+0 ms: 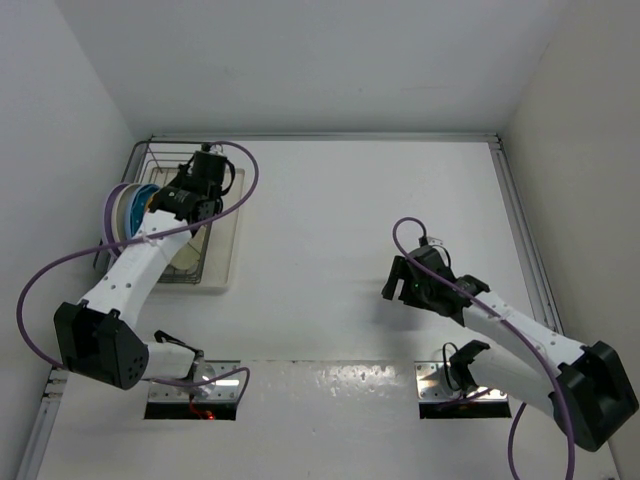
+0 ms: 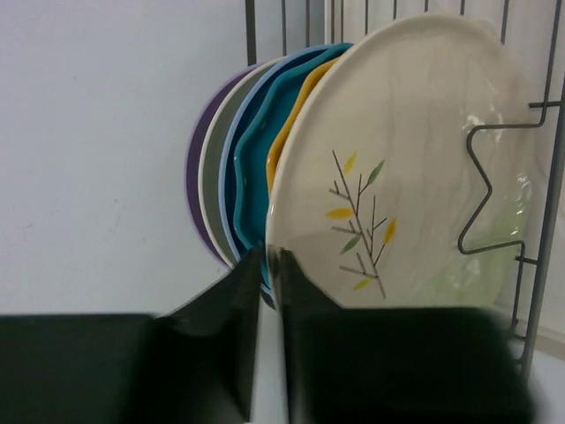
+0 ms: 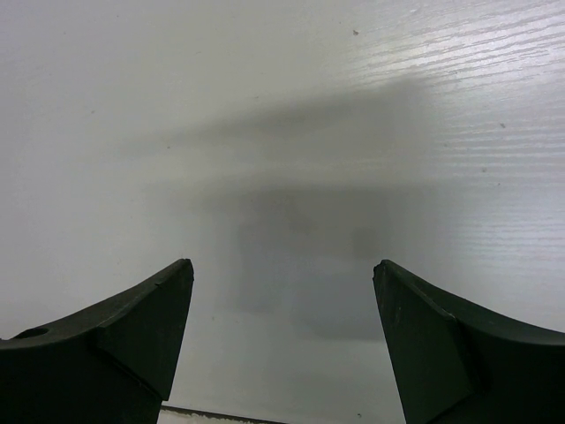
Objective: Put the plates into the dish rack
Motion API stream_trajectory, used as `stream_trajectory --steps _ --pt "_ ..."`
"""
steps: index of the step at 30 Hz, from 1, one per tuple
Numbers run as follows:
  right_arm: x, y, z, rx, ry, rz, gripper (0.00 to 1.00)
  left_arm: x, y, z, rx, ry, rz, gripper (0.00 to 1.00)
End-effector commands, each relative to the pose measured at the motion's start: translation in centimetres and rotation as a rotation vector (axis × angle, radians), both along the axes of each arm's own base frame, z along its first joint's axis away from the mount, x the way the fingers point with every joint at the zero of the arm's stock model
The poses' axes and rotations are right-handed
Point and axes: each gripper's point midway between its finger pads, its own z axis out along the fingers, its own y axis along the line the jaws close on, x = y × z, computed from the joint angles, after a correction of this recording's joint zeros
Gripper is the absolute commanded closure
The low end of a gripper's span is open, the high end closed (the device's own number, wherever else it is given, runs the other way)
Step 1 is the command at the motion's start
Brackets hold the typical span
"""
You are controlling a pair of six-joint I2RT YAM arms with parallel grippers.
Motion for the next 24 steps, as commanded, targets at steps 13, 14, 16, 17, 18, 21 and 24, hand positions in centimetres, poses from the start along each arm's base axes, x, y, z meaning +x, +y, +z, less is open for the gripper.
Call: stream_trajectory --steps 13,14,16,17,18,21,24 --pt "0.8 -0.6 1.9 -0.003 -0.061 -0.03 0.12 -0.2 -3.2 8.2 -0.143 -0.196 -0.165 0.48" --pt "0.7 -0.5 2.0 -0.003 -0.063 -0.025 0.12 -0.3 -4.5 7.9 -0.184 -0.17 -0.234 0.48" --pt "0.3 -0.7 1.8 -0.005 -0.051 -0.024 0.07 -1.4 -8.8 4.6 -0.304 -0.012 -0.433 0.46" --pt "0.3 -0.8 1.9 -0.008 -0.05 -0.018 0.05 -2.3 -10.1 2.8 -0.331 0.074 -0.497 0.46" --pt "-0.2 -1.3 1.7 -0.021 -0.032 -0.023 0.03 -3.7 -11.6 0.2 -0.336 0.198 -0.559 0.44" --pt "-0.8 -2.4 1.7 -0.061 -0.013 -0.042 0.01 -6.7 -13.1 -6.7 -0.31 0.409 -0.61 0.44" --pt "-1.3 -3.8 2.1 -0.104 -0.023 -0.062 0.01 -8.5 -12.9 -11.4 -0.277 0.495 -0.601 0.44"
